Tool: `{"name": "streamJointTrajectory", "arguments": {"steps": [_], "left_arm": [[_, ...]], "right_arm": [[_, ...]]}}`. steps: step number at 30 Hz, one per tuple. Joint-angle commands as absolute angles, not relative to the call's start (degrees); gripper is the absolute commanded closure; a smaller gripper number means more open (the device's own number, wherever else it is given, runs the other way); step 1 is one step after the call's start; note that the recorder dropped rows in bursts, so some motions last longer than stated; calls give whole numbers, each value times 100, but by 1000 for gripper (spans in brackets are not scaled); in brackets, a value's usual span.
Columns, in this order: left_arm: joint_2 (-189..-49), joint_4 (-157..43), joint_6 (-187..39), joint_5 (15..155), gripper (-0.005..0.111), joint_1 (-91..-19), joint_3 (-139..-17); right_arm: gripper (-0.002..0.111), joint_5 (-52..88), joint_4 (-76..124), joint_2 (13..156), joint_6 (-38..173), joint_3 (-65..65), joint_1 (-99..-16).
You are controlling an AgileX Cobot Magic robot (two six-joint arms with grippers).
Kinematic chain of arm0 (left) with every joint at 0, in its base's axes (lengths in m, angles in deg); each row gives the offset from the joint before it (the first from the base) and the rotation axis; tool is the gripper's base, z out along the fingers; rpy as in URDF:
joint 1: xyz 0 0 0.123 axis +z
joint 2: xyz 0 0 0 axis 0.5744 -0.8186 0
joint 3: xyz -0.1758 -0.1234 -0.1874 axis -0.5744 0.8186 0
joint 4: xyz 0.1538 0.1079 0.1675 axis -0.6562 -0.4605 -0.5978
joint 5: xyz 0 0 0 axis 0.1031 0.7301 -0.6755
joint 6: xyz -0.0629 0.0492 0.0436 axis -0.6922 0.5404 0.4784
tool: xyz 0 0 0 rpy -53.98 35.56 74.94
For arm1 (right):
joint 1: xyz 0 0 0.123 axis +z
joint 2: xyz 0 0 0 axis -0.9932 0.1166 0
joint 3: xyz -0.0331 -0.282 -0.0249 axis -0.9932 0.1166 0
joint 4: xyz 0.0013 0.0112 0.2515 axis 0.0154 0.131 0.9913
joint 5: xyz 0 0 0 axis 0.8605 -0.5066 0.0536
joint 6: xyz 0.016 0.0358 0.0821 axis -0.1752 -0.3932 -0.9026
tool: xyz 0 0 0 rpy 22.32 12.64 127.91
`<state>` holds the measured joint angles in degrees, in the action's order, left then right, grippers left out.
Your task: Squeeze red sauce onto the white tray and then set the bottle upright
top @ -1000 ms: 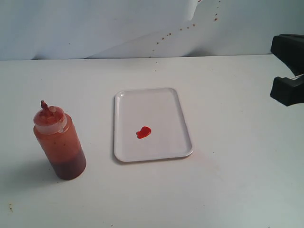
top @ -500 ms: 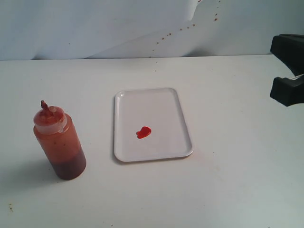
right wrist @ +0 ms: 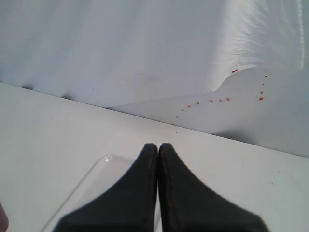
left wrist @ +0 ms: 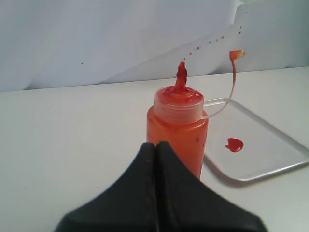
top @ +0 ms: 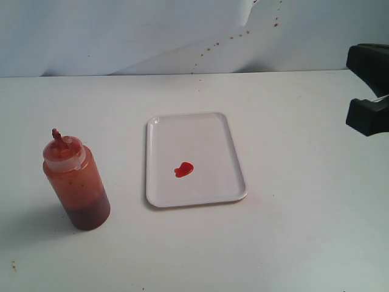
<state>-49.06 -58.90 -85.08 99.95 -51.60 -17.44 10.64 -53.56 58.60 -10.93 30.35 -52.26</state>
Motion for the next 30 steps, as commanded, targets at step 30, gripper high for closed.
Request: {"name": "streamJointTrajectory", "arguments": {"steps": [30], "left_arm": [[-4889,-5948,-8365,10023,107,-3369,-1717]], "right_arm": [[108,1052,-5329,5841,-1081,3050,-5239]]}}
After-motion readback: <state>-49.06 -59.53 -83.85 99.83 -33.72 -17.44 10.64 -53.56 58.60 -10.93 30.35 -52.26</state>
